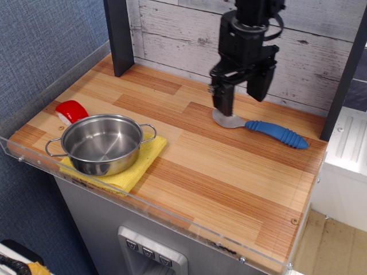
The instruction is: Move the blue spoon to the bottom right of the table.
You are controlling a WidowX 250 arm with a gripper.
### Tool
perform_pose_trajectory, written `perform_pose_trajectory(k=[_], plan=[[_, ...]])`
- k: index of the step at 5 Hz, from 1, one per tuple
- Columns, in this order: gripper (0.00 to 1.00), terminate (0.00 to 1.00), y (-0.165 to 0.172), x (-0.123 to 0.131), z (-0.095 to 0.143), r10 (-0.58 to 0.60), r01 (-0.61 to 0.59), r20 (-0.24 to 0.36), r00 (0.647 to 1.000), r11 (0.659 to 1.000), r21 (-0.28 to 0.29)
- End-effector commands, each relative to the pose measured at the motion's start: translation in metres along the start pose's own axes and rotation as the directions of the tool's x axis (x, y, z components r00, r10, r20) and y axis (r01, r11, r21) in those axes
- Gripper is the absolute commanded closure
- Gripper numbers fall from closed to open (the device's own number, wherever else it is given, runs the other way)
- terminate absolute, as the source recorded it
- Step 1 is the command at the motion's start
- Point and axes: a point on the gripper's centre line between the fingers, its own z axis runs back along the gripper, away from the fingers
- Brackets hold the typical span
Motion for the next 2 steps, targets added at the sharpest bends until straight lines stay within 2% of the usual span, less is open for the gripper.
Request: perform_pose_trajectory(k=[1, 2], plan=[[0.00, 0.00, -0.017, -0.014, 0.001, 0.149, -0.150, -0.006, 0.989, 0.988, -0.035], [0.00, 0.00, -0.028, -0.018, -0.005, 0.158, -0.156, 0.026, 0.987, 0.986, -0.067]])
